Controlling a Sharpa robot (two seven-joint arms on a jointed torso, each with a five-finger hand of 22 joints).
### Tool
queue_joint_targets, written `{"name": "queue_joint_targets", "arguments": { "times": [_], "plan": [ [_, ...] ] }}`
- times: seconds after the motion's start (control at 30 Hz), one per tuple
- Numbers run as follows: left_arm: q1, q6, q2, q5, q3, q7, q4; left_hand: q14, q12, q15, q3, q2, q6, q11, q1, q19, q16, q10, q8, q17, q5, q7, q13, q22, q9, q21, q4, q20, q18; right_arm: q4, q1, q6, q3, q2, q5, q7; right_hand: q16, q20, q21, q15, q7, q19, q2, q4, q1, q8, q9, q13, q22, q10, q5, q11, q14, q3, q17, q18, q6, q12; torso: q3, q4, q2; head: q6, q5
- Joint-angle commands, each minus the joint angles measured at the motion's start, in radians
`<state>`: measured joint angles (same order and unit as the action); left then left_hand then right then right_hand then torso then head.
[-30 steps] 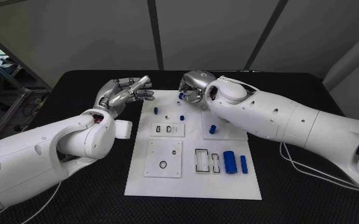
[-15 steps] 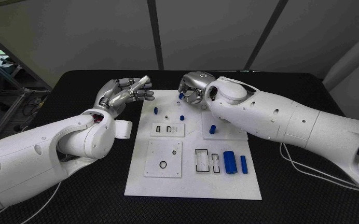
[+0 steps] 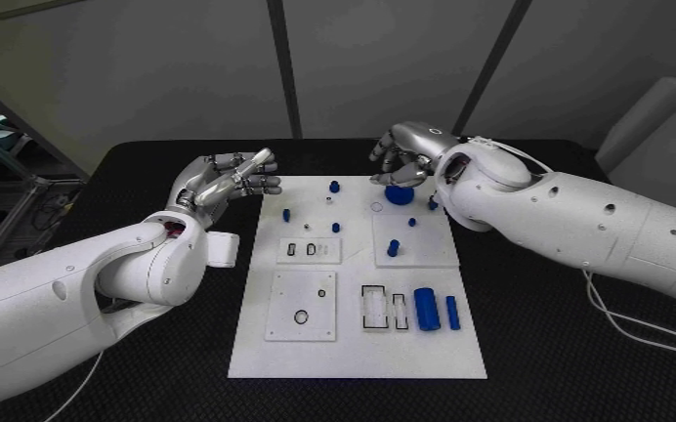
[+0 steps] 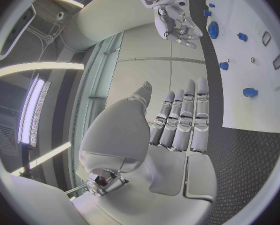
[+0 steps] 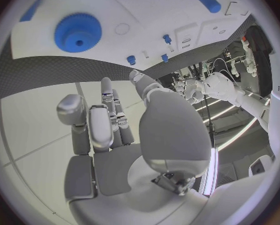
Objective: Assemble the parts on the task board
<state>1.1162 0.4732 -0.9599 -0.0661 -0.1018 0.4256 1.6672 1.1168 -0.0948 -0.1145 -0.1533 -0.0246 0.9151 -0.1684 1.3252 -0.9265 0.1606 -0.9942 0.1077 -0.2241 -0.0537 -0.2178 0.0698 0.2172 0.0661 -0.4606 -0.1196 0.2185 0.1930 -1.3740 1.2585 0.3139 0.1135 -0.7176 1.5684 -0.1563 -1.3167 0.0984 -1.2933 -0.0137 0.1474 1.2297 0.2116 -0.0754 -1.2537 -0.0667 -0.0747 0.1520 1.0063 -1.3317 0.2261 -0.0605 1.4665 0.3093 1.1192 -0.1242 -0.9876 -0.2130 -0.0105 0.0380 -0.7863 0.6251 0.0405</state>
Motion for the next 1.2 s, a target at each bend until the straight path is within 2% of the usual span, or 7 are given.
{"name": "queue_joint_targets", "arguments": {
  "times": [0.03,0.1,0.13,0.2,0.37,0.73,1.2],
  "plan": [
    [0.002,-0.022,-0.001,-0.013,-0.001,-0.001,0.0,0.002,-0.007,0.0,0.0,0.005,0.01,0.001,-0.004,0.008,-0.006,-0.014,-0.006,-0.004,0.0,0.001,0.002,0.002,0.001,-0.005,0.006,-0.001,-0.012,-0.015,0.002,-0.067,0.004,-0.035,-0.133,-0.015,-0.033,-0.015,-0.022,-0.017,-0.013,0.034,0.0,-0.007,-0.02,-0.009,-0.003,0.078,0.04,-0.069,0.01,0.017,0.046,-0.074,0.048,0.021,0.006,-0.1,0.0025,-0.0101,0.004,-0.004,0.003],
    [0.002,-0.021,-0.002,-0.014,-0.001,-0.001,0.0,0.003,-0.008,0.001,0.001,0.006,0.011,0.002,-0.004,0.008,-0.007,-0.018,-0.006,-0.006,0.0,0.001,0.003,0.002,0.001,-0.006,0.007,-0.001,-0.012,-0.018,0.003,-0.093,0.006,-0.054,-0.145,-0.03,-0.077,-0.021,-0.044,-0.019,-0.017,0.064,-0.018,-0.03,-0.047,-0.02,-0.007,0.194,0.082,-0.046,0.0,0.019,0.056,-0.156,0.115,0.03,0.019,-0.219,0.0036,-0.0119,0.004,-0.003,-0.001],
    [0.002,-0.02,-0.001,-0.014,-0.001,0.0,0.0,0.003,-0.008,0.001,0.001,0.006,0.011,0.002,-0.004,0.008,-0.007,-0.018,-0.006,-0.006,0.0,0.001,0.003,0.002,0.001,-0.006,0.007,-0.001,-0.012,-0.019,0.003,-0.103,0.006,-0.062,-0.149,-0.037,-0.106,-0.024,-0.059,-0.019,-0.02,0.082,-0.039,-0.056,-0.104,-0.04,-0.014,0.39,0.107,0.052,-0.001,0.014,0.059,-0.244,0.155,0.033,0.031,-0.398,0.0045,-0.0126,0.004,-0.003,-0.002],
    [0.002,-0.019,-0.001,-0.015,-0.001,0.001,0.0,0.003,-0.009,0.001,0.001,0.006,0.012,0.002,-0.004,0.008,-0.007,-0.02,-0.006,-0.006,0.0,0.001,0.003,0.002,0.001,-0.006,0.007,-0.001,-0.012,-0.017,0.003,-0.116,0.007,-0.071,-0.155,-0.049,-0.134,-0.018,-0.073,-0.001,-0.013,0.097,-0.044,-0.107,-0.116,-0.057,-0.018,0.628,0.138,0.048,-0.011,0.013,0.064,-0.286,0.205,0.038,0.05,-0.634,0.0047,-0.0122,0.003,-0.004,-0.003],
    [0.002,-0.019,0.002,-0.015,-0.001,0.001,-0.002,0.003,-0.009,0.001,0.001,0.006,0.012,0.002,-0.004,0.008,-0.007,-0.02,-0.006,-0.007,0.0,0.001,0.003,0.003,0.001,-0.006,0.007,-0.001,-0.012,0.0,0.004,-0.123,0.008,-0.067,-0.162,-0.079,-0.151,-0.009,-0.083,-0.005,-0.004,0.105,-0.073,-0.15,-0.146,-0.083,-0.025,0.806,0.157,0.039,0.003,0.006,0.067,-0.295,0.234,0.043,0.067,-0.803,0.0031,-0.0096,0.002,-0.006,0.0],
    [0.002,-0.02,0.006,-0.016,-0.001,0.001,-0.007,0.004,-0.008,0.001,0.001,0.006,0.012,0.002,-0.003,0.008,-0.008,-0.02,-0.007,-0.007,0.0,0.001,0.003,0.003,0.001,-0.007,0.008,-0.001,-0.012,0.048,0.003,-0.183,0.008,-0.015,-0.102,-0.122,-0.176,0.002,-0.095,0.005,0.008,0.114,-0.065,-0.199,-0.176,-0.101,-0.025,0.977,0.18,0.002,0.016,-0.006,0.074,-0.314,0.281,0.047,0.115,-0.963,0.0024,-0.0087,0.002,0.0,0.001],
    [0.002,-0.02,0.007,-0.016,-0.001,0.0,-0.009,0.006,-0.003,0.001,0.0,0.006,0.01,0.0,-0.002,0.008,-0.009,-0.016,-0.01,-0.01,0.0,-0.001,0.001,0.004,0.0,-0.009,0.011,-0.001,-0.012,0.064,0.002,-0.214,0.007,0.011,-0.085,-0.123,-0.183,0.004,-0.097,0.006,0.007,0.115,-0.071,-0.204,-0.19,-0.114,-0.027,1.018,0.183,-0.01,0.017,-0.006,0.076,-0.313,0.293,0.047,0.113,-1.001,0.0037,-0.0098,0.001,0.01,-0.006]
  ]
}}
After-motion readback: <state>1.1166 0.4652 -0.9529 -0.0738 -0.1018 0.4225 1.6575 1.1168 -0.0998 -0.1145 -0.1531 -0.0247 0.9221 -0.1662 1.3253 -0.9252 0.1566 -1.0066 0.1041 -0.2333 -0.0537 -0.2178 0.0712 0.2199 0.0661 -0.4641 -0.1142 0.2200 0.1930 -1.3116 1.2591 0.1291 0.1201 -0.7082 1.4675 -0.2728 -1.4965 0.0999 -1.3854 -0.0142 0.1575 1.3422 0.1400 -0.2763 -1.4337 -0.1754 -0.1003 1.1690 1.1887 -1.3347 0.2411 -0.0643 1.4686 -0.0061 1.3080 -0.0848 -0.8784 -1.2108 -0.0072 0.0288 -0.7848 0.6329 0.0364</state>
